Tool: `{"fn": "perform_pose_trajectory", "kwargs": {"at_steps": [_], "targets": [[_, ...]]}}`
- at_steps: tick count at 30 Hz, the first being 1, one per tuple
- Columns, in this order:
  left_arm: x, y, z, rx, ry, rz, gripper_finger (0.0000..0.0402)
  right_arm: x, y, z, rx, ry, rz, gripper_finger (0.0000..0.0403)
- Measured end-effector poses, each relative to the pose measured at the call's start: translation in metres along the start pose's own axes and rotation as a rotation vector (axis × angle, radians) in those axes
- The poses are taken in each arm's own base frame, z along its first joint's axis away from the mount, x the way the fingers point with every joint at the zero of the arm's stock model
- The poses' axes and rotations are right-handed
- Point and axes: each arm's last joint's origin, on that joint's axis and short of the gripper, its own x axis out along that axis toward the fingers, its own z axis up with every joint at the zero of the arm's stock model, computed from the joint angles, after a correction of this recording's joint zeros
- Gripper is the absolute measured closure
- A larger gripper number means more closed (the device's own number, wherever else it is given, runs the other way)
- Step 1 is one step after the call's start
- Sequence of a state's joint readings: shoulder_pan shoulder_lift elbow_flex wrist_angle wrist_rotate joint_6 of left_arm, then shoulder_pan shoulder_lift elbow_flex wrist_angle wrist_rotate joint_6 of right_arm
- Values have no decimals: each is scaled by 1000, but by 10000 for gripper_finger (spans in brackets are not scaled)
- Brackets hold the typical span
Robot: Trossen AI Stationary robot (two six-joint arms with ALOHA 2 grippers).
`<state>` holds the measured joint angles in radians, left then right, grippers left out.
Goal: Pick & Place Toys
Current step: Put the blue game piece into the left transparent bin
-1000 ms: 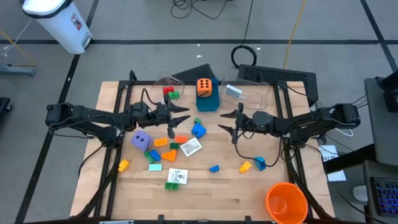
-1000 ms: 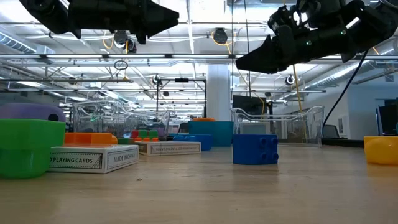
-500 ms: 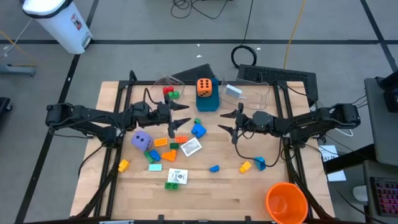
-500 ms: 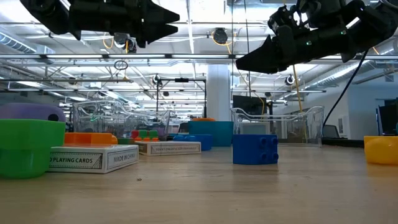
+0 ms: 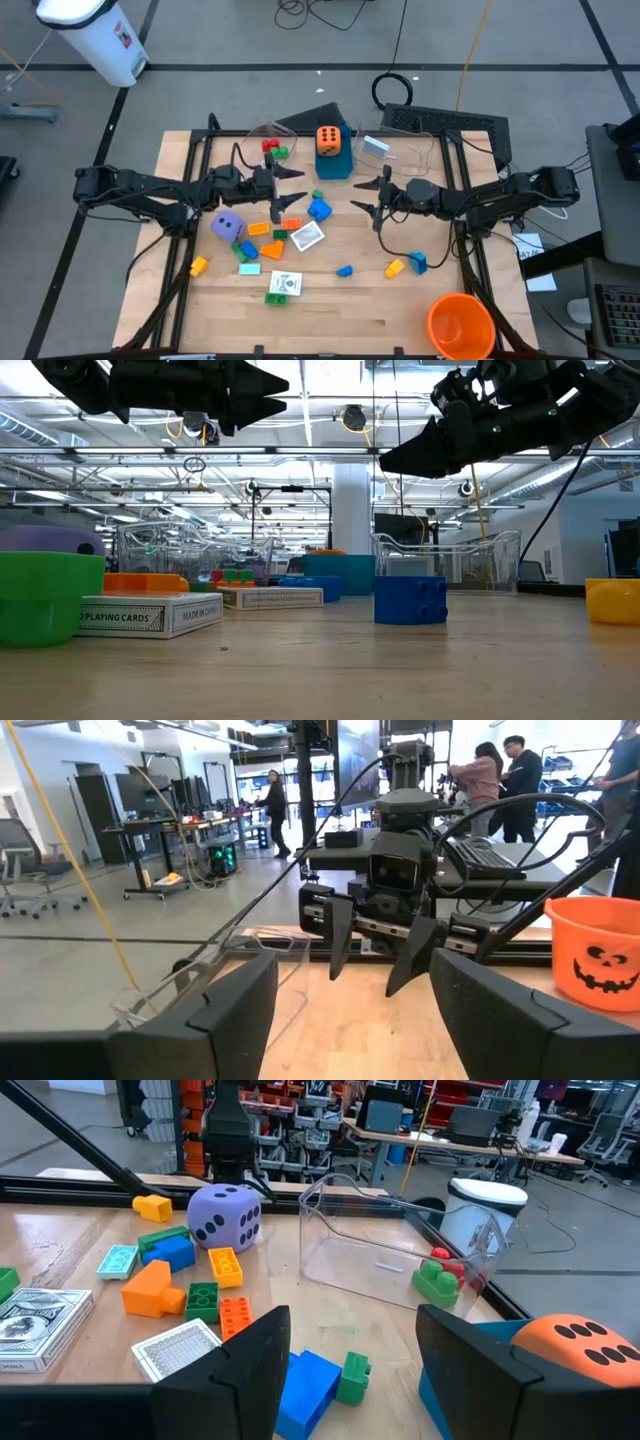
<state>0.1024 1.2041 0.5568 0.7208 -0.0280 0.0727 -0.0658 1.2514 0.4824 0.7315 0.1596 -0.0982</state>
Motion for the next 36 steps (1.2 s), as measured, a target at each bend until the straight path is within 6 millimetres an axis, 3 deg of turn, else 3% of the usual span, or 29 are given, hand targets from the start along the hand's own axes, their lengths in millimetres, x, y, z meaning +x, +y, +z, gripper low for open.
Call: {"fn": "perform_pose_trajectory", "kwargs": {"at_steps": [10, 22, 36], "targets": [[0, -3, -7, -1, 72, -18, 133, 0, 0, 3, 94, -29, 6, 190], [-2, -21, -12, 54, 135, -99, 133, 0, 0, 3, 60, -28, 7, 190], [-3, -23, -13, 50, 140, -105, 133, 0, 2, 4, 64, -48, 70, 190]]}}
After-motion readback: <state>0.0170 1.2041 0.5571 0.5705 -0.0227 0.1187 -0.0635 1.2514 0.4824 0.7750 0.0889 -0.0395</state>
